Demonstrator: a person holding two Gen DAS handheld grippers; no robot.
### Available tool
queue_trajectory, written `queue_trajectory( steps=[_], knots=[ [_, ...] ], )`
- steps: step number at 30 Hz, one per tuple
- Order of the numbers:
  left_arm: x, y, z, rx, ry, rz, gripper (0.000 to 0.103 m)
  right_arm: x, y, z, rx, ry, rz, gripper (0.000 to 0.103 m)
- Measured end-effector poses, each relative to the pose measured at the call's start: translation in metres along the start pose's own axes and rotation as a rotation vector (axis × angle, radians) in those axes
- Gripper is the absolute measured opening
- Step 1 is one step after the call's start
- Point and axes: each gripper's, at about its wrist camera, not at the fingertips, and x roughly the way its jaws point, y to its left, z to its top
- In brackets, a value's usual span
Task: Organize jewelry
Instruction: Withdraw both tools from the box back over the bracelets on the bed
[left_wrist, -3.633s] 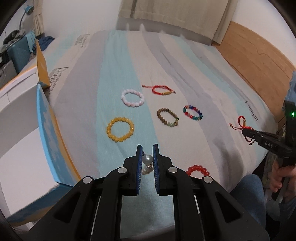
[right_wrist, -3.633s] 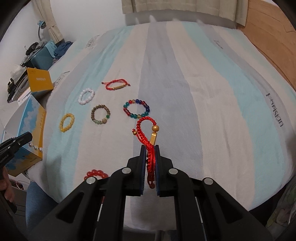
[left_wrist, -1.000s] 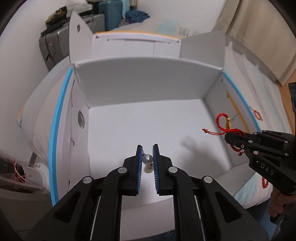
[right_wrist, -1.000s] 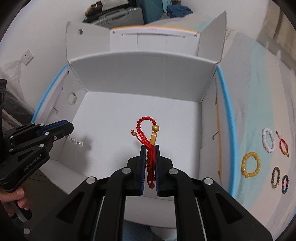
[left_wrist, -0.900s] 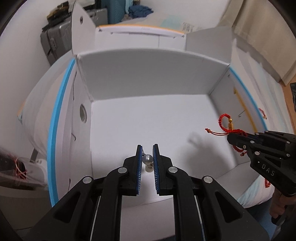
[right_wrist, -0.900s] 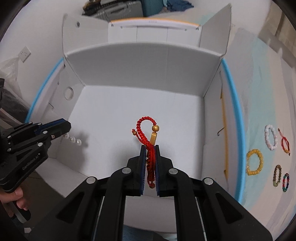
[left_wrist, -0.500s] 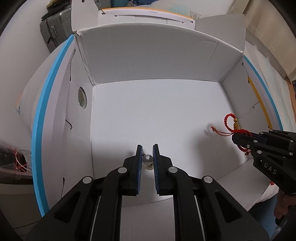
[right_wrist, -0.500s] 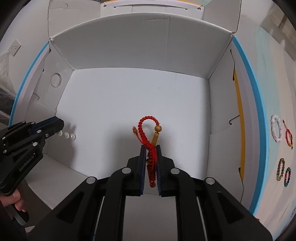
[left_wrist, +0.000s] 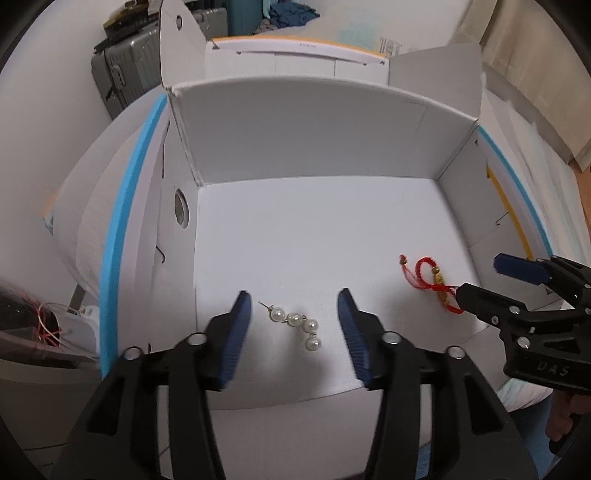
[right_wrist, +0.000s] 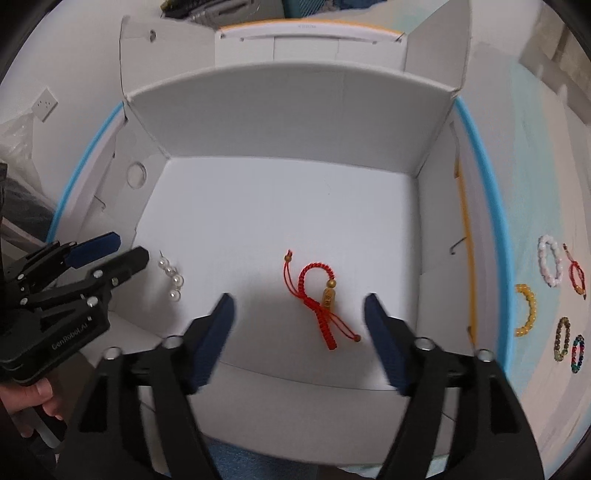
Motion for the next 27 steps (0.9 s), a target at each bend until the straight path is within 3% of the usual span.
queue_trajectory(
  steps=[7,18,27],
  knots=[
    [-0.020,-0.012,-0.004,0.030,-0.061,0.007,0.078,-0.029,-0.005,0.006,-0.001,-0.091,-0.004,0.088],
    [-0.054,-0.030,-0.005,0.053,-0.156,0.001,0.096,-0.077,-0.017,-0.006,0.012,-0.217,0.002,0.096],
    [-0.069,-0.060,-0.010,0.093,-0.177,-0.039,0.097,-0.105,-0.044,-0.026,0.052,-0.262,-0.016,0.096]
  ],
)
